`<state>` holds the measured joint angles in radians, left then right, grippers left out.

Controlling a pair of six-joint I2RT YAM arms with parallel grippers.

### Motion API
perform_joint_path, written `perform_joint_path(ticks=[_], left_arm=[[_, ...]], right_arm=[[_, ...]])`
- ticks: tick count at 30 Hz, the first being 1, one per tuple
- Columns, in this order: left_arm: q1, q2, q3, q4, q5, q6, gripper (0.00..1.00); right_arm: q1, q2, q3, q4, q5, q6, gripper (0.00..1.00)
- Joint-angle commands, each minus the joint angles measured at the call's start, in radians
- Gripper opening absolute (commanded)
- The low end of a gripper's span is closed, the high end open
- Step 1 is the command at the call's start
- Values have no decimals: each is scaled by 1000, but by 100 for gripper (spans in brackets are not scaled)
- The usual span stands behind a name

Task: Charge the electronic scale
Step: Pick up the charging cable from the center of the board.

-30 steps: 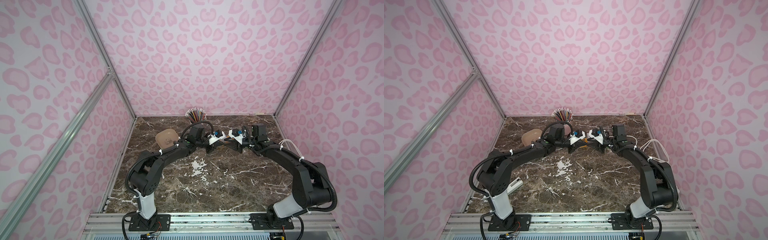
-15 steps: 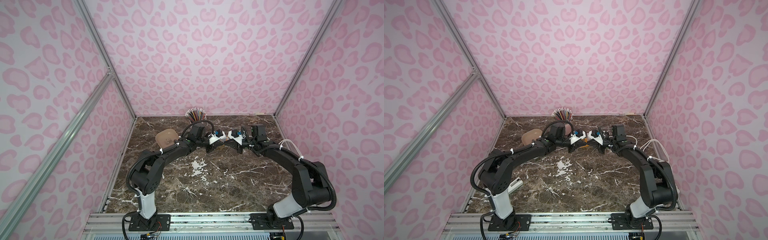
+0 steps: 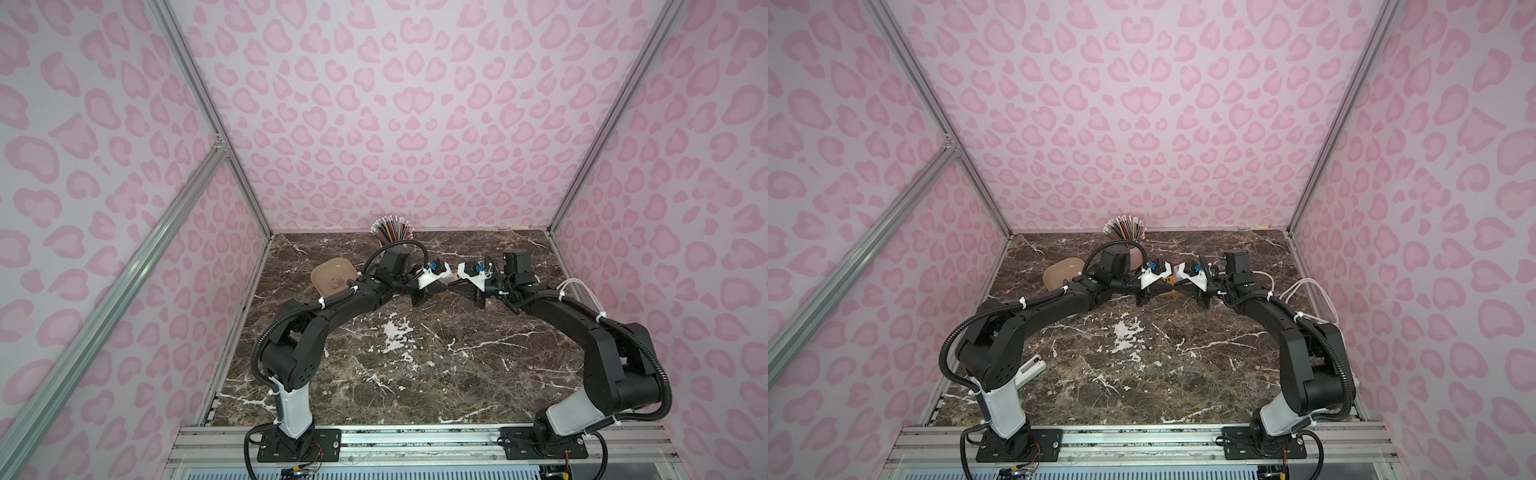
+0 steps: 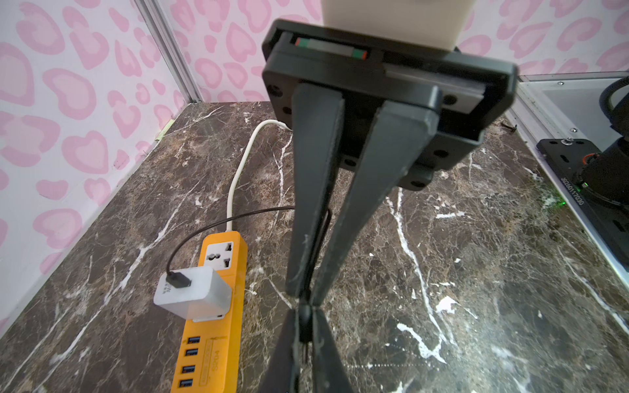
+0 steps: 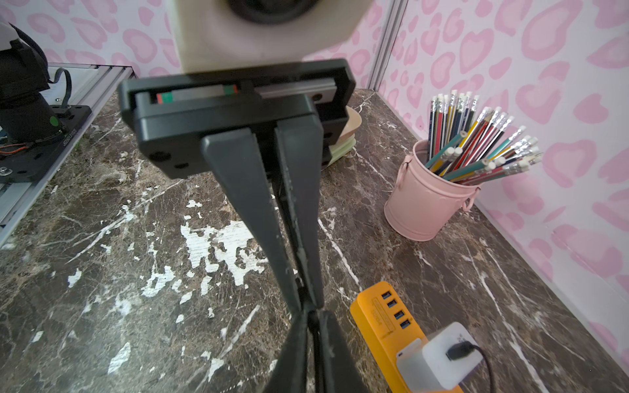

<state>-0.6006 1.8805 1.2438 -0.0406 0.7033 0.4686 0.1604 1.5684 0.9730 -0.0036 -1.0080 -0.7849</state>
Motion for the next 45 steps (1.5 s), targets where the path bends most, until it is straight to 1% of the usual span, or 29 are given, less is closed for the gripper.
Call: perform_joint_path(ticks=[1, 6, 10, 13, 19, 23, 27, 30, 33, 36, 38, 41, 45], left_arm=[[-1, -15, 11, 39, 30, -4, 9], [-1, -18, 11, 47, 34, -8, 9], [-2, -18, 11, 50, 36, -10, 9], [-2, -18, 11, 53, 38, -11, 9], [-2, -18, 11, 58, 39, -16, 9], [-2, -20, 11, 65, 39, -21, 9], [-2, -20, 11, 75, 39, -31, 10], [-1, -28, 1, 96, 32, -51, 18], [2, -54, -30, 137, -7, -95, 31], [16, -115, -96, 216, -86, -179, 45], [35, -166, -150, 276, -154, -254, 50], [77, -259, -250, 375, -282, -385, 52], [136, -371, -359, 405, -613, -556, 56]], right_arm=[[2, 7, 4, 8, -38, -10, 11], [2, 13, 1, 9, -52, -12, 10], [2, 15, 0, 7, -59, -12, 14], [2, 16, 0, 4, -63, -16, 16], [2, 25, 8, -10, -75, -24, 12], [2, 31, 8, -15, -83, -29, 12], [2, 33, 7, -7, -83, -25, 7], [1, 34, -1, 14, -88, -10, 3], [1, 44, -5, 44, -83, 20, 0], [-2, 64, -1, 77, -84, 59, 0], [-2, 76, -1, 101, -88, 89, 0], [-3, 103, 20, 111, -103, 133, 0], [-2, 139, 44, 124, -99, 196, 0]])
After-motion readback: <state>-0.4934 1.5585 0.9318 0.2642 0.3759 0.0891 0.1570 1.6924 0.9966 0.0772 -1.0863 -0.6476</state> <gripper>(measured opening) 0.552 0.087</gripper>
